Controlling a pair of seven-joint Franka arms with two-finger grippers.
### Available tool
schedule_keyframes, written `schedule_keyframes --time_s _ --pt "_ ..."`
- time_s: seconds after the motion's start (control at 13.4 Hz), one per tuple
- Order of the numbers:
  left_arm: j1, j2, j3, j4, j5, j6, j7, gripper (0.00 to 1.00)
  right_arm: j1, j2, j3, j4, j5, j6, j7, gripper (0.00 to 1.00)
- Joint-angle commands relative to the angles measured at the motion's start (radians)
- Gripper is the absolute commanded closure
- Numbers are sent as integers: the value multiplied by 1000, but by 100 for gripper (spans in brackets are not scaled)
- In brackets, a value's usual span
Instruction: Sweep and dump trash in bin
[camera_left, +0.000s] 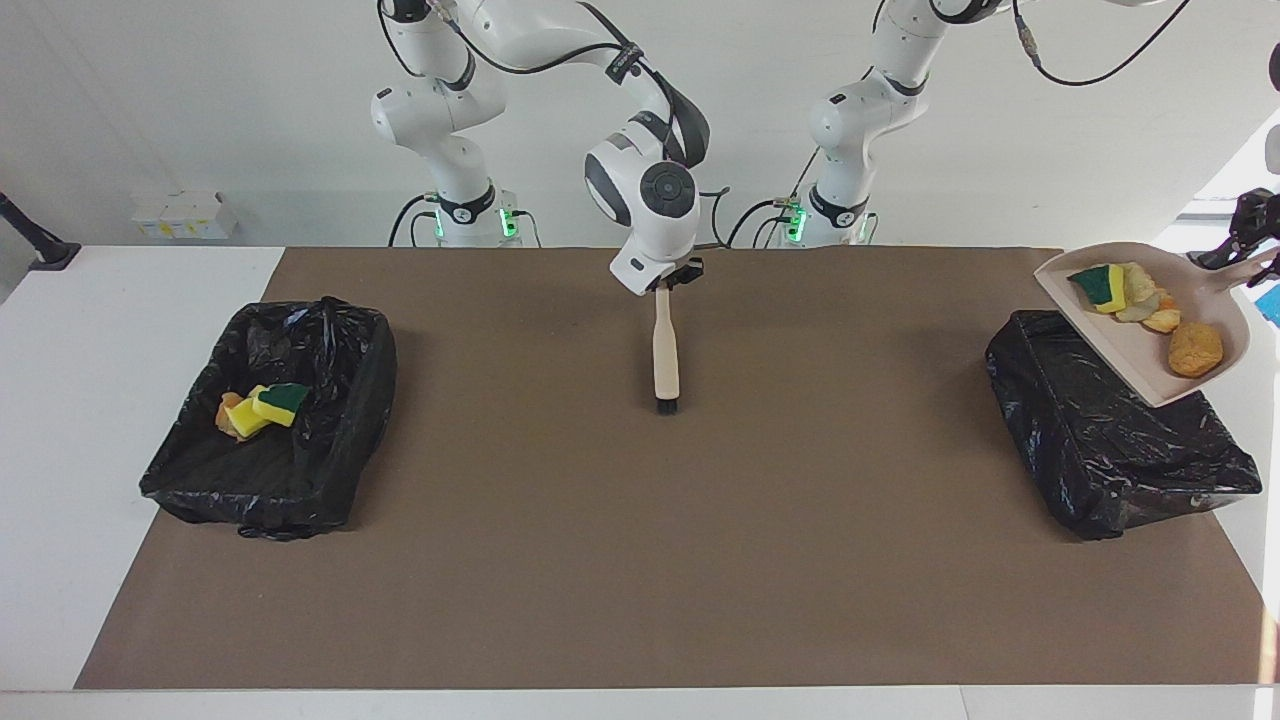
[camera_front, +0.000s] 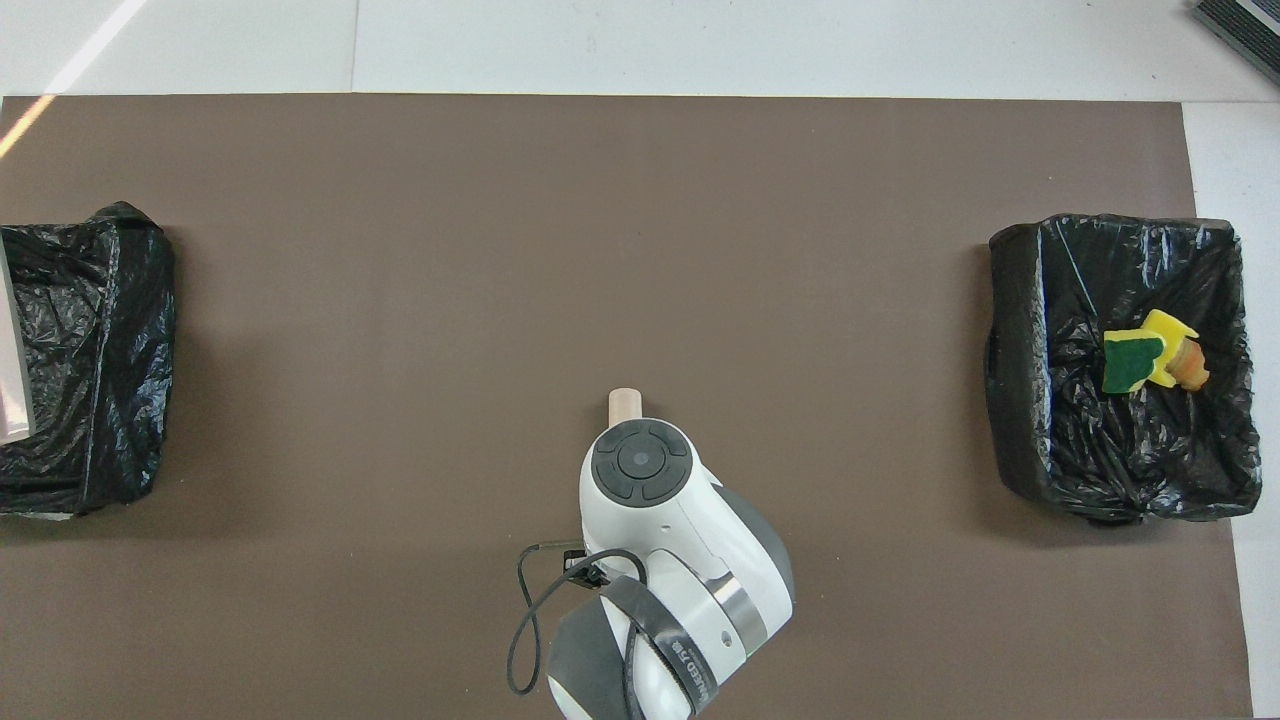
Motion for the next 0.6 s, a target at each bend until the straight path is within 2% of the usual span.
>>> schedule_keyframes --time_s 0.0,0.07,0.15,0.37,0.52 --pt "2 4 -4 -1 27 69 56 100 -12 1 6 -8 -5 21 1 100" --pt "3 16 -4 -4 36 127 148 100 -25 7 6 -8 -1 20 2 84" --pt "8 39 -4 -20 45 182 185 100 -56 21 7 1 1 15 -10 1" --pt "2 81 -4 -90 178 366 187 100 -67 38 7 55 -8 -24 -45 0" --pt "-18 83 -4 -148 332 434 164 100 -91 23 1 79 -14 -64 -48 0"
